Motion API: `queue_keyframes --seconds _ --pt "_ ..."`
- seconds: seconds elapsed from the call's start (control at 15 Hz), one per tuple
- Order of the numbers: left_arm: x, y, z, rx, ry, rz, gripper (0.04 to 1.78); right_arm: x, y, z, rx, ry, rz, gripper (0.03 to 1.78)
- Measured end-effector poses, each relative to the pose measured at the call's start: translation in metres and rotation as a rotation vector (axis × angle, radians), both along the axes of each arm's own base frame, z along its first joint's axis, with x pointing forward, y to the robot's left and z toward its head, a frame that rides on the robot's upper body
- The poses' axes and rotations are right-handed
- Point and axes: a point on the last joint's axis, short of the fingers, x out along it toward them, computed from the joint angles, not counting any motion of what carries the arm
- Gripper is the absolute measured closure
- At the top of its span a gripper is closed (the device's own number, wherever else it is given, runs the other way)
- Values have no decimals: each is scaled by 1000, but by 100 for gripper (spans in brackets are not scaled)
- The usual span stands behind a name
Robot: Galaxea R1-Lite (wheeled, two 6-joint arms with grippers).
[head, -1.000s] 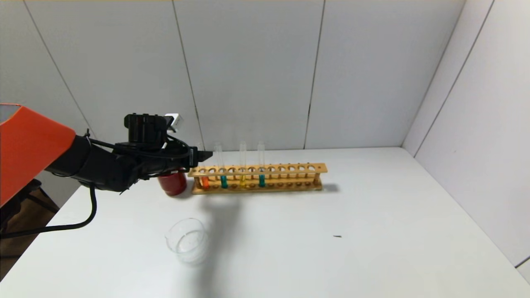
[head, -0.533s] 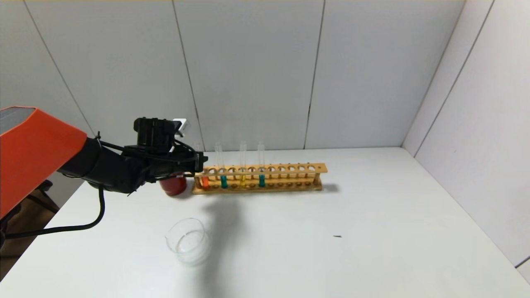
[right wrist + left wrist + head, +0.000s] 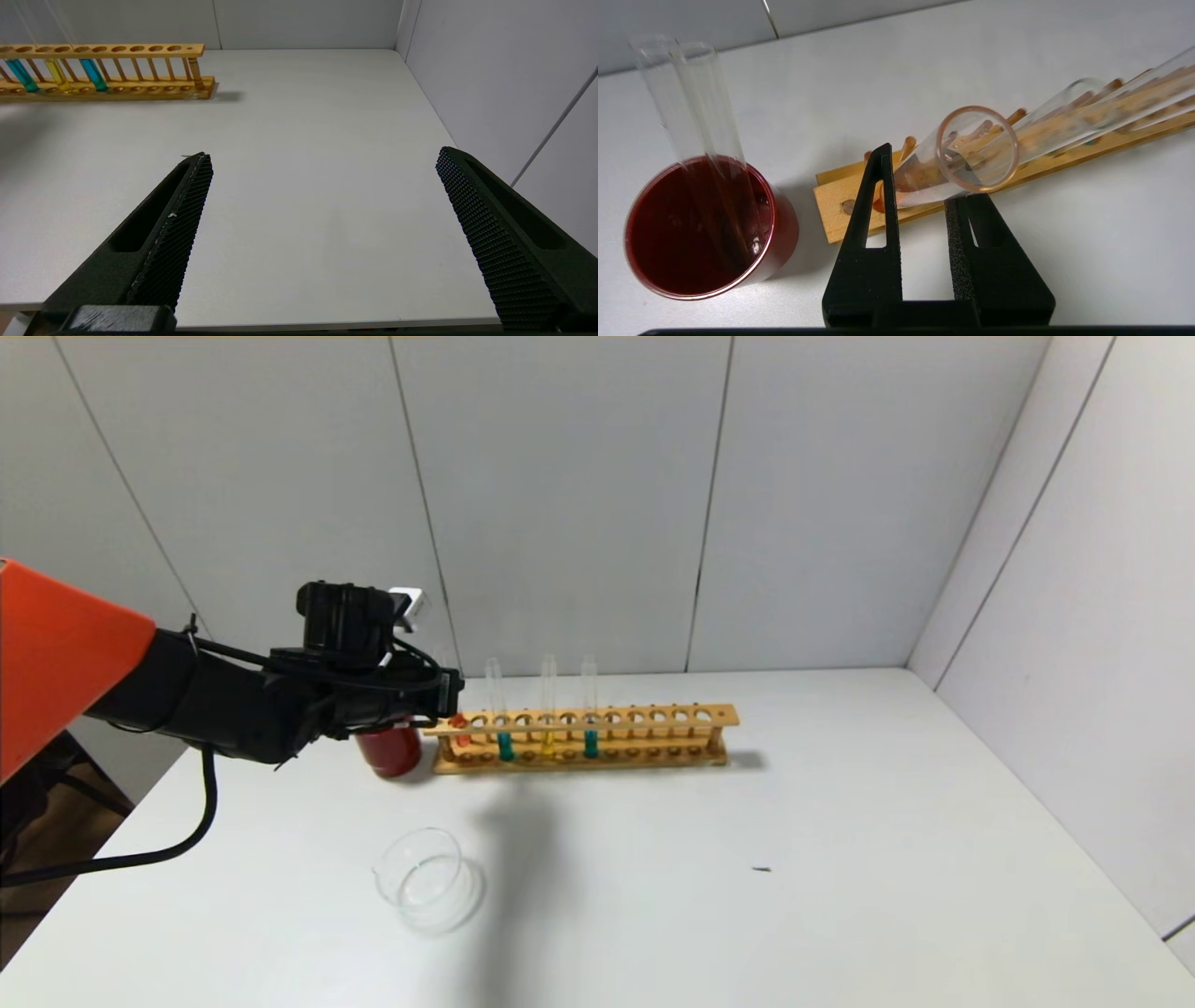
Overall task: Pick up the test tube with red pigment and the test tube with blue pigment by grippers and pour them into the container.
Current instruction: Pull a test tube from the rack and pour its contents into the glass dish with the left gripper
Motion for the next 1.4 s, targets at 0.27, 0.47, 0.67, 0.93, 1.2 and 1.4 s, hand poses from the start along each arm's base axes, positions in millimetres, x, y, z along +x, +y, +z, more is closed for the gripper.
queue_keyframes --seconds 0.27,0.47,0.67,0.93,1.2,1.4 --pt "-21 -1 53 -18 -86 -6 149 0 0 0 0 0 0 6" --pt "-48 8 100 -16 -210 -2 149 0 0 0 0 0 0 6" --pt "-85 19 121 40 -288 -21 149 0 0 0 0 0 0 6" --pt "-141 47 114 216 -315 -37 149 0 0 0 0 0 0 6" --pt "-187 81 92 402 -297 -56 149 0 0 0 0 0 0 6" --pt "-215 95 71 555 -307 -96 149 0 0 0 0 0 0 6"
